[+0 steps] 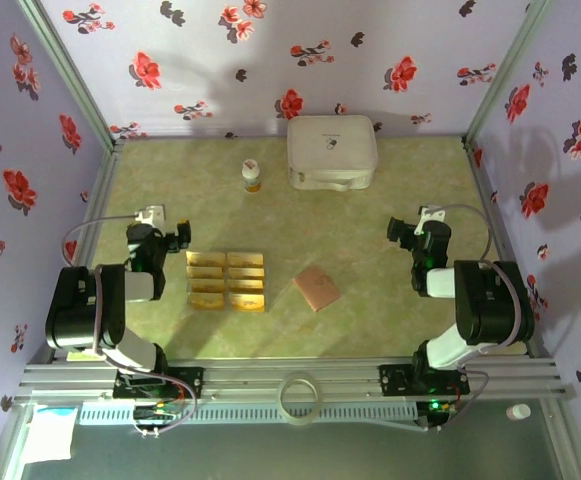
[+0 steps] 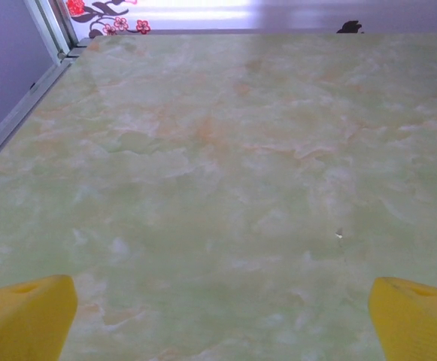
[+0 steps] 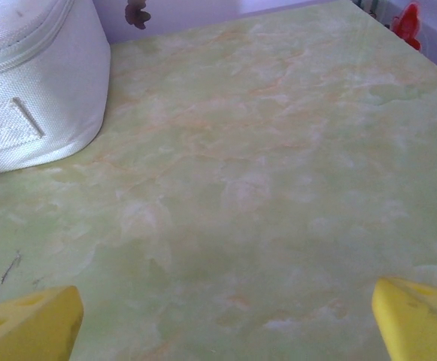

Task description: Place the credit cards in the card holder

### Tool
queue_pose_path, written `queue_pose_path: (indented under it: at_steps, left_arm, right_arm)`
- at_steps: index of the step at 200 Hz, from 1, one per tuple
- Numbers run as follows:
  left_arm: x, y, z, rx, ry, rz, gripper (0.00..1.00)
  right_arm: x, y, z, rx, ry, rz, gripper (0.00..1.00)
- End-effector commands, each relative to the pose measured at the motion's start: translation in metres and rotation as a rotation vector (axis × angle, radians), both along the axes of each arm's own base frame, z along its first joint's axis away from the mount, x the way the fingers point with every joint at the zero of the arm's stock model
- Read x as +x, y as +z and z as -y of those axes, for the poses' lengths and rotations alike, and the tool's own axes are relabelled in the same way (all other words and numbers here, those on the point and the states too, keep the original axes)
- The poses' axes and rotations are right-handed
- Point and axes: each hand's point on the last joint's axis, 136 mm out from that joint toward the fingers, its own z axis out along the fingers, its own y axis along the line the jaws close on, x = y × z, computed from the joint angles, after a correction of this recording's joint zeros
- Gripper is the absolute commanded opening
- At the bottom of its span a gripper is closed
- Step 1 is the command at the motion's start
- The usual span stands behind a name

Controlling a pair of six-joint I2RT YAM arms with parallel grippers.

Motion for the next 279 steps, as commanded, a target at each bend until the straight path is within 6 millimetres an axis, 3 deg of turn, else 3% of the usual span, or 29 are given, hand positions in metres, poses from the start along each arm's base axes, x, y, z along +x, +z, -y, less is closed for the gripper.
queue_pose_path:
  at_steps: [1, 29, 52, 75, 85, 119, 170, 208, 279]
  left_arm:
    - [-0.004, 0.020, -0.011, -0.022, 0.065, 0.079, 1.00]
    - [-0.004, 0.042, -0.008, -0.013, 0.054, 0.050, 1.00]
    - [-0.014, 0.070, -0.030, -0.079, 0.224, 0.014, 1.00]
    - [-0.027, 0.087, -0.035, -0.239, 0.330, -0.011, 1.00]
    - [-0.032, 0.095, -0.034, -0.320, 0.367, -0.031, 1.00]
    - [-0.041, 0.109, -0.014, -0.487, 0.377, -0.130, 1.00]
    - [-0.046, 0.099, 0.020, -0.455, 0.258, -0.382, 1.00]
    - [-0.049, 0.096, 0.027, -0.439, 0.213, -0.420, 1.00]
    - [-0.048, 0.108, 0.036, -0.418, 0.156, -0.491, 1.00]
  right_arm:
    - [0.006, 0.025, 0.006, -0.015, -0.026, 0.032, 0.99]
    - [0.002, 0.041, 0.016, -0.019, -0.085, 0.028, 0.99]
    - [0.002, 0.058, 0.028, 0.009, -0.177, 0.007, 0.99]
    - [-0.010, 0.068, 0.054, 0.239, -0.432, -0.028, 0.99]
    - [-0.010, 0.071, 0.051, 0.322, -0.430, -0.056, 0.99]
    - [0.000, 0.084, -0.013, 0.434, -0.156, -0.123, 0.99]
    - [-0.030, 0.084, -0.118, 0.359, 0.133, -0.297, 0.99]
    - [-0.074, 0.078, -0.200, 0.264, 0.367, -0.402, 0.94]
    - [-0.176, 0.057, -0.319, 0.175, 0.705, -0.475, 0.90]
